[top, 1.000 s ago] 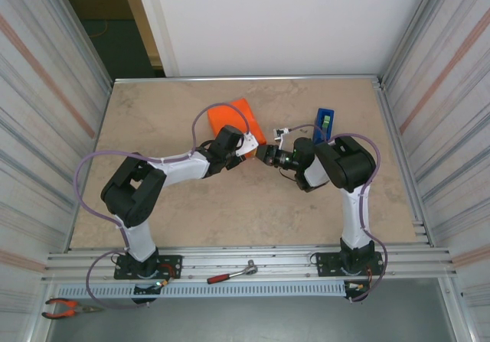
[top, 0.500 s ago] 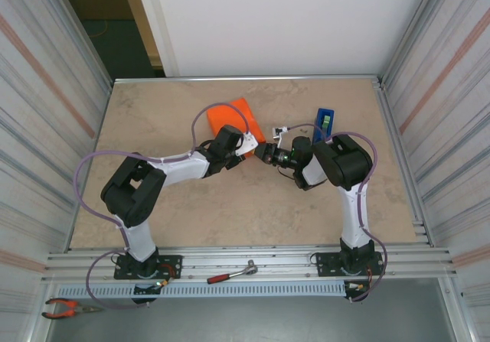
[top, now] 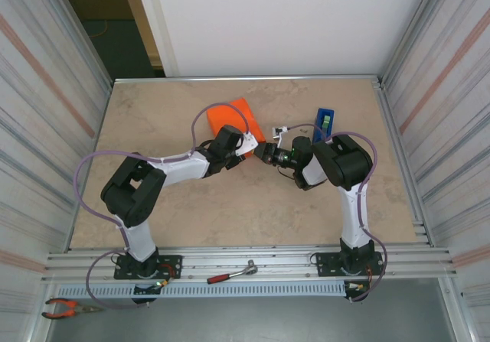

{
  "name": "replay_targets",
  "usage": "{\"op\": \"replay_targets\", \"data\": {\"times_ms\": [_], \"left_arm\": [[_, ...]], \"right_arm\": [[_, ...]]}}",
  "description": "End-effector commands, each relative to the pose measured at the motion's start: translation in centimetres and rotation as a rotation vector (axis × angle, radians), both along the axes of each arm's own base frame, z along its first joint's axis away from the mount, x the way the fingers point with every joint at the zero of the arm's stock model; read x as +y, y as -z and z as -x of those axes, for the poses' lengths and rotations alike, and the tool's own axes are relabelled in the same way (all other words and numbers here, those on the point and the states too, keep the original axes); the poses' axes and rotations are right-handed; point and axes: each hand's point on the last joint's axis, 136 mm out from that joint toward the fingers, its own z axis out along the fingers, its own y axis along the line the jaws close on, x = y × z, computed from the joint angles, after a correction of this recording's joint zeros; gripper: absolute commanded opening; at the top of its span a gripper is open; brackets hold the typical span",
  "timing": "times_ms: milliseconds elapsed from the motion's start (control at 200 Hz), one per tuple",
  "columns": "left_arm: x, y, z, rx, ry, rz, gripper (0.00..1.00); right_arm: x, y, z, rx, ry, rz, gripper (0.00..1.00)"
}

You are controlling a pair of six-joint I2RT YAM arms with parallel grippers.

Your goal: Wrap the gift box in paper

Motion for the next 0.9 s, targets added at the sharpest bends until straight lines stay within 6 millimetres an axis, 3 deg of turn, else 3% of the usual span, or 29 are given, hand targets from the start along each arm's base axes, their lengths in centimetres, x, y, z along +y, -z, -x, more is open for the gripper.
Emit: {"op": "replay_targets", "data": {"times_ms": [0, 897], "left_arm": [[1.69, 2.42, 1.29, 0.093, -0.01, -0.065, 0.55], [1.65, 2.59, 1.3, 0.099, -0.006, -0.07, 0.54]], "right_arm": [[-0.2, -0.55, -0.06, 0.003, 0.007, -0.016, 0.2], [-0.4, -0.86, -0.08, 0.011, 0.014, -0.023, 0.28]]}}
